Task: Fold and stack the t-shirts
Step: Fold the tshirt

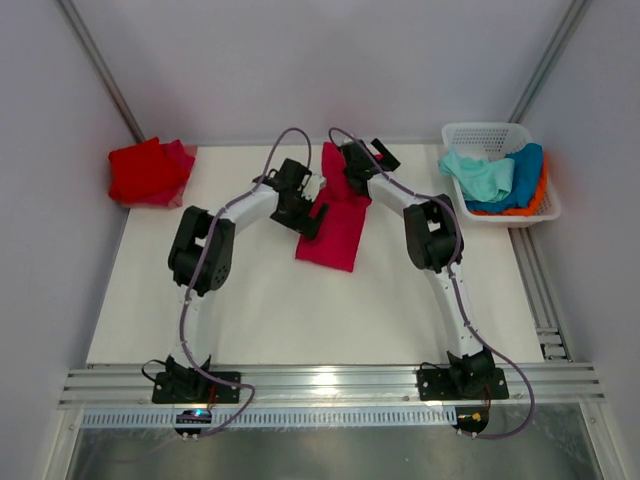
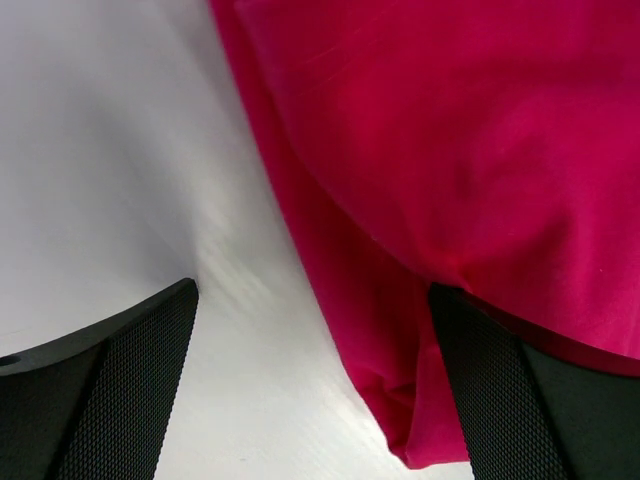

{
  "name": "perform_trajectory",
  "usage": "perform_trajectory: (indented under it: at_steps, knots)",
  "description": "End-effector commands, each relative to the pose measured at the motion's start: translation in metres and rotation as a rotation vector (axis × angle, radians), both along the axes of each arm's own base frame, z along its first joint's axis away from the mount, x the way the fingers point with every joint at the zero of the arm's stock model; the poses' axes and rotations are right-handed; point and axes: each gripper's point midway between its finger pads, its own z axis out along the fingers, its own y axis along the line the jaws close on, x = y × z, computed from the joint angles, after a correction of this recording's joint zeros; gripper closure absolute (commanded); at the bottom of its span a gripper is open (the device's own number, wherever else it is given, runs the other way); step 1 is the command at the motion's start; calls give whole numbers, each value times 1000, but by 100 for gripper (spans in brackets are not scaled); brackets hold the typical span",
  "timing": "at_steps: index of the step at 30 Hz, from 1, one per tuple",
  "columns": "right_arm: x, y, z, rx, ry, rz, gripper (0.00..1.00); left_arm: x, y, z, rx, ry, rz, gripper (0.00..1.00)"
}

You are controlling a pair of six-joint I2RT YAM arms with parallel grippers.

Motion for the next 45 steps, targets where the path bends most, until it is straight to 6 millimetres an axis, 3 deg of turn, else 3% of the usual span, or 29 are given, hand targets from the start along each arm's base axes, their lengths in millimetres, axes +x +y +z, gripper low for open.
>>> perform_trajectory:
  at_steps: [1,6,12,15,19,22,23,25,27,32,33,34,36,37,39,40,41,42,43,45]
  knots:
    - [6,20,13,-12,-27,40,1,-33,-25,-10,22,75,-92,1]
    - [5,34,16,0,-27,66,1,-68,-46,-16,72,88,-174,1]
    - [-3,47,12,26,5,86,1,-103,-55,-24,113,132,-230,1]
    - [-9,45,10,27,17,82,1,-116,-54,-25,121,155,-235,1]
    - [-11,38,29,25,-32,63,1,-118,-51,-12,126,126,-232,1]
    - [-5,27,71,60,-112,31,1,-107,-50,17,134,46,-250,1]
    - [-5,23,96,82,-154,23,1,-97,-53,37,123,-8,-247,1]
    - [-5,16,124,101,-202,11,1,-95,-53,59,124,-35,-264,1]
    - [-11,9,162,121,-265,4,1,-87,-56,96,104,-94,-261,1]
    - [-32,-10,226,168,-374,-15,1,-73,-62,187,18,-272,-258,1]
    - [-36,-13,231,170,-383,-21,1,-75,-64,201,-11,-297,-262,1]
    - [-46,-22,254,182,-427,-36,0,-78,-68,224,-61,-344,-270,1]
    - [-58,-32,262,188,-436,-49,1,-98,-83,237,-178,-310,-351,1]
    - [-70,-38,281,221,-473,-54,1,-109,-85,233,-201,-264,-380,1]
    - [-85,-50,268,218,-441,-65,1,-129,-95,220,-255,-142,-417,1]
    - [-98,-57,279,232,-465,-70,1,-139,-94,198,-226,-61,-431,1]
    - [-107,-64,257,208,-417,-78,1,-145,-96,186,-206,-44,-465,8]
    - [-115,-69,251,202,-408,-82,1,-149,-96,173,-177,-30,-479,11]
    - [-123,-73,243,194,-396,-83,1,-154,-87,145,-98,-7,-482,13]
    - [-145,-90,223,173,-375,-103,1,-158,-94,129,-16,-104,-557,15]
